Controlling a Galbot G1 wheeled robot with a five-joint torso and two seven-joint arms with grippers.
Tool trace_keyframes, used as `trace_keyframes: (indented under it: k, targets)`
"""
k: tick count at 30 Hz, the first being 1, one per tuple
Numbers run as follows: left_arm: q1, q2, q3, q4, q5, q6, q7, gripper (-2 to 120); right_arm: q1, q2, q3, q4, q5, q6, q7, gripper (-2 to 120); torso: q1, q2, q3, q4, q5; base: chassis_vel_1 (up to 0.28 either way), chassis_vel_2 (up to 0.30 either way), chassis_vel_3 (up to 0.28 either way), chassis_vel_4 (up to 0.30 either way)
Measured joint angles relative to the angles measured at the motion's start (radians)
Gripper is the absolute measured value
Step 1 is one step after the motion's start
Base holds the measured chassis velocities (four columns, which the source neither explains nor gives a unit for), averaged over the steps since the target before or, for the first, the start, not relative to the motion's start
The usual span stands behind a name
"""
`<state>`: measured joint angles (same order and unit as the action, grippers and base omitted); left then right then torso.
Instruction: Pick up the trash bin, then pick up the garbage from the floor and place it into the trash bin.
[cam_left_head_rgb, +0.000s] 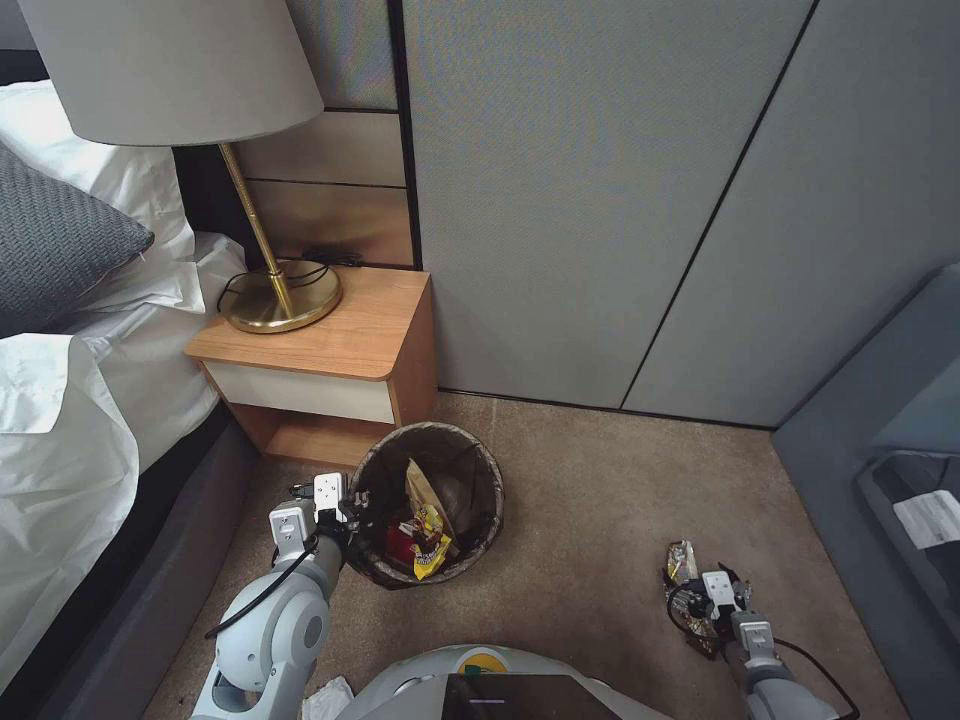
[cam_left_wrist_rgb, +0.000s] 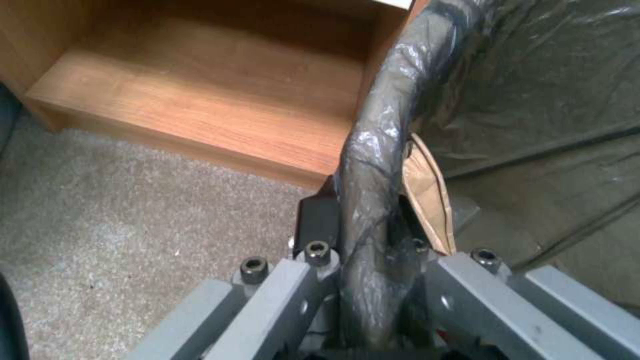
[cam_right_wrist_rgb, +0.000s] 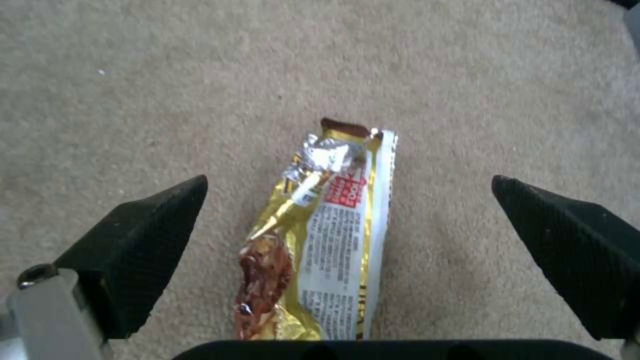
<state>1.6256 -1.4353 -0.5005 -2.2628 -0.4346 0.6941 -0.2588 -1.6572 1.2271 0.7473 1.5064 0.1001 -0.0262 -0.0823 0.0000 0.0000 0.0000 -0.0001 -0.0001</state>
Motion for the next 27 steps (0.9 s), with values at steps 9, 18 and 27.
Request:
trace_keyframes:
  k: [9,18,27]
  targets:
    - [0.004,0.001,0.001,-0.006,0.001,0.0,0.0,3,0.053,-0.006,-0.005,-0.072,0.005,-0.004,-0.017,100,0.0,0.0,0.0,0.0001,0.0001,0.0,0.0,0.0,0.0]
    - [0.005,0.0,-0.002,-0.009,0.002,0.0,0.0,3,0.109,-0.014,-0.02,-0.131,0.007,-0.015,-0.023,100,0.0,0.0,0.0,0.0001,0.0,0.0,0.0,0.0,0.0]
    - [0.005,0.0,-0.006,-0.01,0.003,0.0,-0.001,3,0.135,0.0,-0.044,-0.197,0.009,-0.016,-0.021,89,0.0,0.0,0.0,0.0,0.0001,0.0,0.0,0.0,0.0]
